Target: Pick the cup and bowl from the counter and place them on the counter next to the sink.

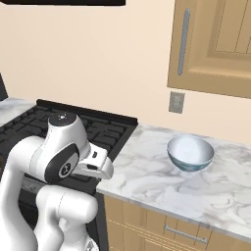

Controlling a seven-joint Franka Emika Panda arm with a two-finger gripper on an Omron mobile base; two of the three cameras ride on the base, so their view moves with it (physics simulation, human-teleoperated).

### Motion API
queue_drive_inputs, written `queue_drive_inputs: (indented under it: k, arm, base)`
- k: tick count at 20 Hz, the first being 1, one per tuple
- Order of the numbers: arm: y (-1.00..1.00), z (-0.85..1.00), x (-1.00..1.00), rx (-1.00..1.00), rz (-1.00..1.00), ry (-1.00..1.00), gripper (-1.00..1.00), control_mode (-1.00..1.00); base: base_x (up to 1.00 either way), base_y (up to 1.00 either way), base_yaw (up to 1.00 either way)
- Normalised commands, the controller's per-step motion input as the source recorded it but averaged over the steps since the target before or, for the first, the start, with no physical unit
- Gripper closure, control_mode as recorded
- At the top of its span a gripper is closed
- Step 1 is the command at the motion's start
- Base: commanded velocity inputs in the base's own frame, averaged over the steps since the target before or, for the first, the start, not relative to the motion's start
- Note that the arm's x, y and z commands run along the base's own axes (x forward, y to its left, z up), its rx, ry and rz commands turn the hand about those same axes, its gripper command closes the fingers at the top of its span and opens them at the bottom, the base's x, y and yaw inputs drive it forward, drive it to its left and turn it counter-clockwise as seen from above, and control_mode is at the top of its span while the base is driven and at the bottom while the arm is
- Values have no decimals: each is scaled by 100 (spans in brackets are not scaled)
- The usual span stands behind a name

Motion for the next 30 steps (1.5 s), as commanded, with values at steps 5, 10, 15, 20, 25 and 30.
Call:
queue_drive_inputs:
  k: [5,10,15,20,25,30]
  arm:
    - [0,0,0,0,0,-5,-100,-100]
    - [3,0,-3,-4,0,-20,-100,-100]
    - [1,0,0,-9,-8,-8,-100,-100]
    - [0,0,0,-16,-9,0,-100,-100]
    - [-9,0,23,-11,-7,-2,-100,-100]
    - [-25,0,65,-3,0,0,-100,-100]
  base:
    - [0,0,0]
    - [0,0,0]
    - [0,0,0]
    - [0,0,0]
    - [0,0,0]
    - [0,0,0]
